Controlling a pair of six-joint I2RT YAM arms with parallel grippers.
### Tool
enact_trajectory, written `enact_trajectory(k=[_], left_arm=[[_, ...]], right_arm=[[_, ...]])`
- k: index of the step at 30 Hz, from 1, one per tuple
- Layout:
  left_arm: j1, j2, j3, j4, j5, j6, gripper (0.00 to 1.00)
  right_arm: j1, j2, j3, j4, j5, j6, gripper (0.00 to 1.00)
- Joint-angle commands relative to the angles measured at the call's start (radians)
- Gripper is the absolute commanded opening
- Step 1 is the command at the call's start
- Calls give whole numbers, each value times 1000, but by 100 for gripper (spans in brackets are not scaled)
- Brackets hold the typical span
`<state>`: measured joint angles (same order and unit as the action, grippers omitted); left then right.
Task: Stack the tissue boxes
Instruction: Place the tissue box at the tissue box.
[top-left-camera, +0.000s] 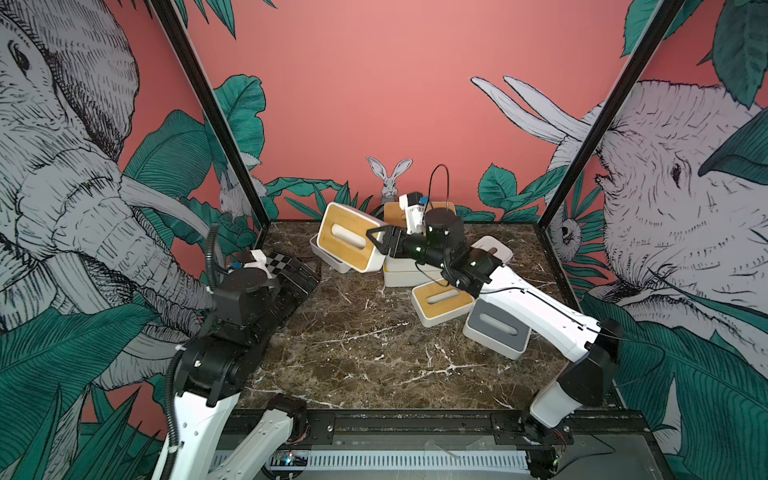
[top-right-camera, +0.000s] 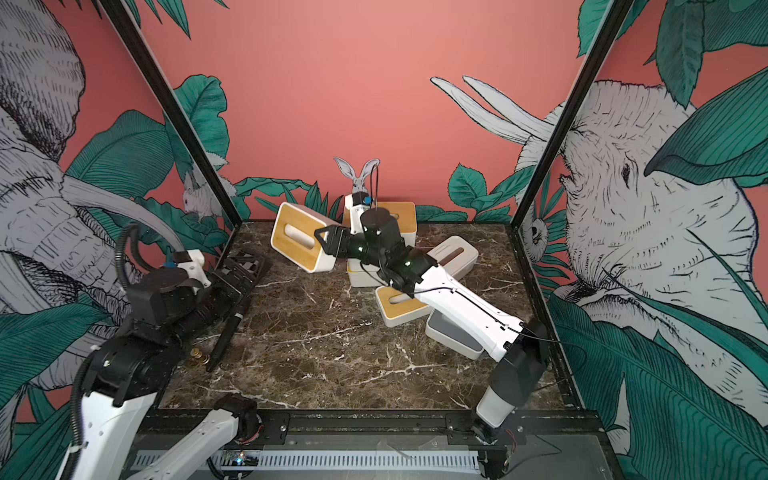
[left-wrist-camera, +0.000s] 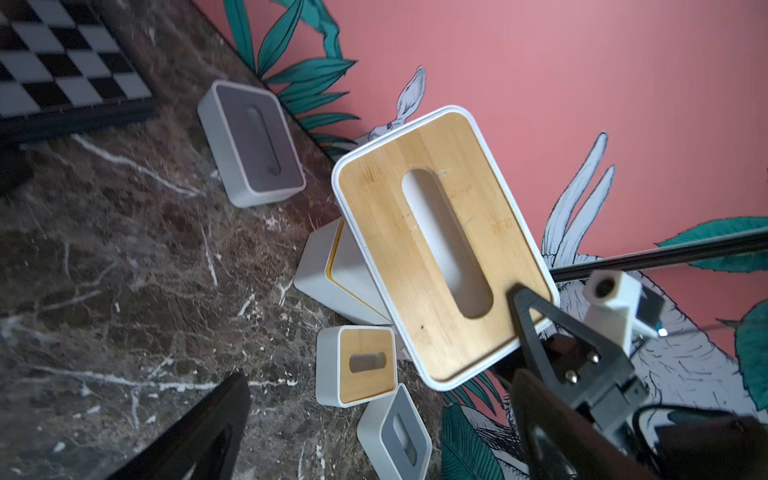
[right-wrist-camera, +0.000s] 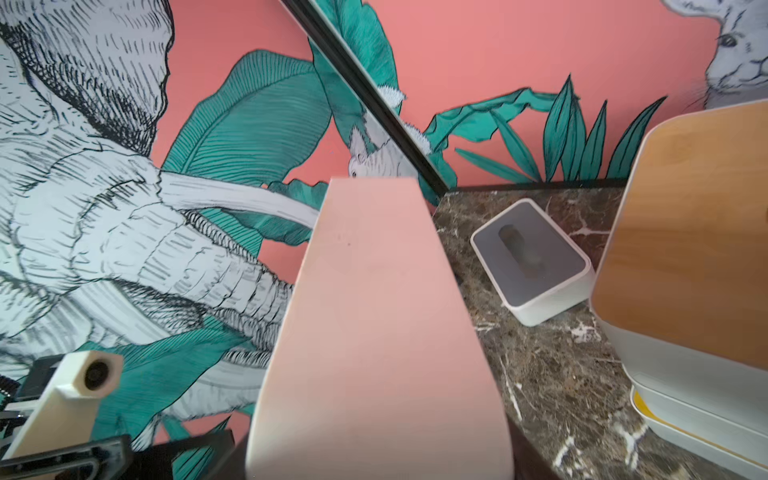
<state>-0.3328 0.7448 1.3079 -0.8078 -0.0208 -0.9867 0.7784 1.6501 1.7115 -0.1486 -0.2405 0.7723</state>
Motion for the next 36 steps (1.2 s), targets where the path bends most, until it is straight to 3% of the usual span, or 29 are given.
enact_trajectory(k=[1,7,11,17,22,29,36], left_arm=[[4,22,83,-75,-69,212,99],[5,79,112,-52,-46,297,99],[4,109,71,-1,-1,293,99],[4,149,32,64,62,280,99],[5,162,27,63,38,281,99],[4,176,-1,86,36,260,99],[4,180,-22,97,25,250,99]], right_arm=[[-101,11,162,-102,-174,44,33],[-297,46,345,-328,-392,78,32],[-408,79,410,-336,-571,143,32],[-515,170,517,-408,-737,143,33],[-564,263,650,-596,-742,11,34],[-594,352,731,-612,-811,21,34],[-600,400,764,-698,-801,-32,34]])
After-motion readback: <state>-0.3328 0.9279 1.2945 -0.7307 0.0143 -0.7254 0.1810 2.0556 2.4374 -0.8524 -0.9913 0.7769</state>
